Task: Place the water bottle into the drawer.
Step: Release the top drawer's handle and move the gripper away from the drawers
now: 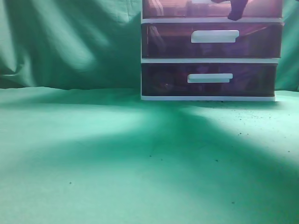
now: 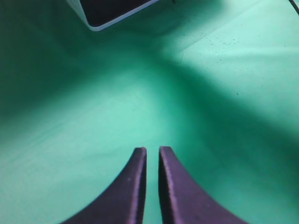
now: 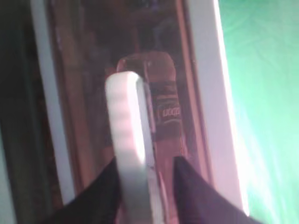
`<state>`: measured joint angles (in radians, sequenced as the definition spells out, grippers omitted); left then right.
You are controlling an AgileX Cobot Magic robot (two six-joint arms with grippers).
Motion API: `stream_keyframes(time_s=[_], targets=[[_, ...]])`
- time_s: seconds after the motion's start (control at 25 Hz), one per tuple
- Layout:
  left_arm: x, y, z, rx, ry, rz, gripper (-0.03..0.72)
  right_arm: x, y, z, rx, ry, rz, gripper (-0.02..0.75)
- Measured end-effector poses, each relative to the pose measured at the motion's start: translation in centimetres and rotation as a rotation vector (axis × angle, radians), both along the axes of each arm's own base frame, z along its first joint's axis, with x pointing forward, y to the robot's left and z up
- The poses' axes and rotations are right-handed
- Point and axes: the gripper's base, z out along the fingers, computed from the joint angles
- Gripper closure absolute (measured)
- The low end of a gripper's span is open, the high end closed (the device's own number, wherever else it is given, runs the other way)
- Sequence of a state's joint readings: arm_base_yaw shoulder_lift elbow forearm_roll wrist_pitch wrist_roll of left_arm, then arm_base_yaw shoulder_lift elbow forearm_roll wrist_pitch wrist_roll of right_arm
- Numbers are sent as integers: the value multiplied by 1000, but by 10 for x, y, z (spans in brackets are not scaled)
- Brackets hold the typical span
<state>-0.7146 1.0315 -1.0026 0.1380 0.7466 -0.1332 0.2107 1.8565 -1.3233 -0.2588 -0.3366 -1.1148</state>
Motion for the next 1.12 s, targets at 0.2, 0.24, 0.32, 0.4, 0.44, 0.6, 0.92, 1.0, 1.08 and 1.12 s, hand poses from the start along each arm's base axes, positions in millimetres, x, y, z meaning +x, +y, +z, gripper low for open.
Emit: stream_keyframes(time_s=[0.2, 0.24, 0.32, 0.4, 0.44, 0.6, 0.92, 1.0, 1.08, 1.12], targets=[[1, 0, 1, 2, -19, -1, 627, -6, 2, -4, 31, -1, 12, 276], [1, 0, 1, 9, -25, -1, 627, -8, 4, -7, 27, 9, 16, 280], [2, 1, 1, 11, -30, -1, 627, -14, 7, -12, 23, 27, 27, 280], [2, 1, 1, 11, -32, -1, 627, -20, 9, -19, 17, 52, 33, 254], [2, 1, 1, 11, -32, -1, 627, -22, 10, -21, 15, 60, 37, 254], [2, 1, 2, 13, -37, -1, 627, -34, 13, -18, 16, 59, 52, 254], [-2, 1, 11, -83, -132, -23, 627, -77, 32, 47, 185, -36, 95, 254], [-12, 8, 13, -136, -178, -38, 627, -93, 33, 65, 310, 12, 70, 254], [-27, 19, 13, -182, -224, -46, 627, -112, 33, 78, 393, 113, 49, 254], [-34, 25, 10, -197, -236, -48, 627, -120, 33, 80, 411, 183, 42, 254]])
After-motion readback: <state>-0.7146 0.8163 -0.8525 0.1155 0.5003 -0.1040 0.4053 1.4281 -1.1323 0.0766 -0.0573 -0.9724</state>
